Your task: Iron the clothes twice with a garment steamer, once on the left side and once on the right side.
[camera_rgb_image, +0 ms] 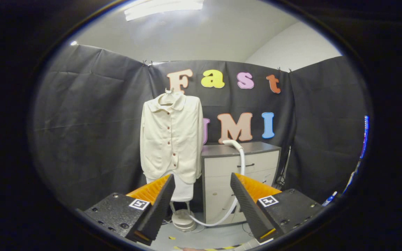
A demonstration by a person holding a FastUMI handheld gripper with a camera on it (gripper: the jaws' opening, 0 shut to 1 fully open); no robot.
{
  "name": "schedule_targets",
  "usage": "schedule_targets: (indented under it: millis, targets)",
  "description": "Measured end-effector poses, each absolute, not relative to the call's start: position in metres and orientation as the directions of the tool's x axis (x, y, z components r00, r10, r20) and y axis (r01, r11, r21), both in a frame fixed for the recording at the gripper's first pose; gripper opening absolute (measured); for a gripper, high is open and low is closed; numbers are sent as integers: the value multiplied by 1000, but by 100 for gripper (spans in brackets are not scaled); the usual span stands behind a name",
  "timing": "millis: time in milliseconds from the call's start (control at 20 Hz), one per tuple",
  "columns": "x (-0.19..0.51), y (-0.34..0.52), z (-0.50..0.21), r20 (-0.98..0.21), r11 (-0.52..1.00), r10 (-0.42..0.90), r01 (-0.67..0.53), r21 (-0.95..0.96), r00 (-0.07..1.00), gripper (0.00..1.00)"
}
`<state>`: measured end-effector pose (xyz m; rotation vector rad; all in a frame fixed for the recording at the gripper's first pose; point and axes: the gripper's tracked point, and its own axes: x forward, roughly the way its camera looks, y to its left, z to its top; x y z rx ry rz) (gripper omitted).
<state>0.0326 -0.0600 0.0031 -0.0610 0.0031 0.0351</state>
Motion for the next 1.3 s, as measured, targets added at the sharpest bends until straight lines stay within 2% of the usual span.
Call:
schedule_targets:
  millis: [200,650,800,1300]
  targets:
    - [72,-74,-2,-15,997,32,-33,-67,999,98]
    - [184,-108,-2,-40,991,-89,84,-105,995,99]
    - [218,-120,4,-16,983,-116,113,-141,993,98]
    - [340,-184,8,-51,973,-29,17,-229,998,97]
